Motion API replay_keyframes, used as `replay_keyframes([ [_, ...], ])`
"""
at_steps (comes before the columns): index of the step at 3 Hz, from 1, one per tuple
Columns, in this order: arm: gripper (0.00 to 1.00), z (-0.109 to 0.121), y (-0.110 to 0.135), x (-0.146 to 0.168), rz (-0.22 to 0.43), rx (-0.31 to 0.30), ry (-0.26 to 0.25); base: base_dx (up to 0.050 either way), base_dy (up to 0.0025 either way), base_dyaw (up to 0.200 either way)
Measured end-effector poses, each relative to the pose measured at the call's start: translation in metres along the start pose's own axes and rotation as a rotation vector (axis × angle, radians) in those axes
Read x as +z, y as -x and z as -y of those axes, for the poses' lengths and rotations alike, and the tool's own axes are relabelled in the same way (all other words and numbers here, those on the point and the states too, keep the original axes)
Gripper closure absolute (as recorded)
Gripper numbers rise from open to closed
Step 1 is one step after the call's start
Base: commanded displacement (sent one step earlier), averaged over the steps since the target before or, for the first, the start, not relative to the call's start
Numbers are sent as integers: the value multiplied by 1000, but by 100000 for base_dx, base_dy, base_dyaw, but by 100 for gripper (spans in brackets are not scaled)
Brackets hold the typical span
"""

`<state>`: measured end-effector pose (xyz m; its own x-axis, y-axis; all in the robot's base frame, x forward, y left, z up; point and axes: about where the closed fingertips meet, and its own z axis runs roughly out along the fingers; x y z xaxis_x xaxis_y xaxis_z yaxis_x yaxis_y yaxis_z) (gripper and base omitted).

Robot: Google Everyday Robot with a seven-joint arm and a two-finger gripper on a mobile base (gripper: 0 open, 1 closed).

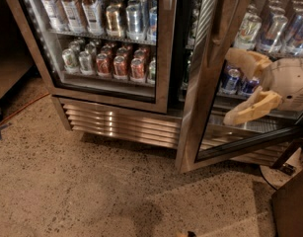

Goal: Open right fridge door

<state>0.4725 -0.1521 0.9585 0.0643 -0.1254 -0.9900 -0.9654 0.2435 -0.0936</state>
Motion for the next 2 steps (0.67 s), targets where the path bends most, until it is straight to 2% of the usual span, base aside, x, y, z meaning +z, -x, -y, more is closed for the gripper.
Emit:
replay_keyframes([
  [1, 0, 0, -19, 12, -64, 30, 10, 0, 0, 0],
  [2, 0, 0, -20, 12, -66, 31, 11, 0, 0, 0],
])
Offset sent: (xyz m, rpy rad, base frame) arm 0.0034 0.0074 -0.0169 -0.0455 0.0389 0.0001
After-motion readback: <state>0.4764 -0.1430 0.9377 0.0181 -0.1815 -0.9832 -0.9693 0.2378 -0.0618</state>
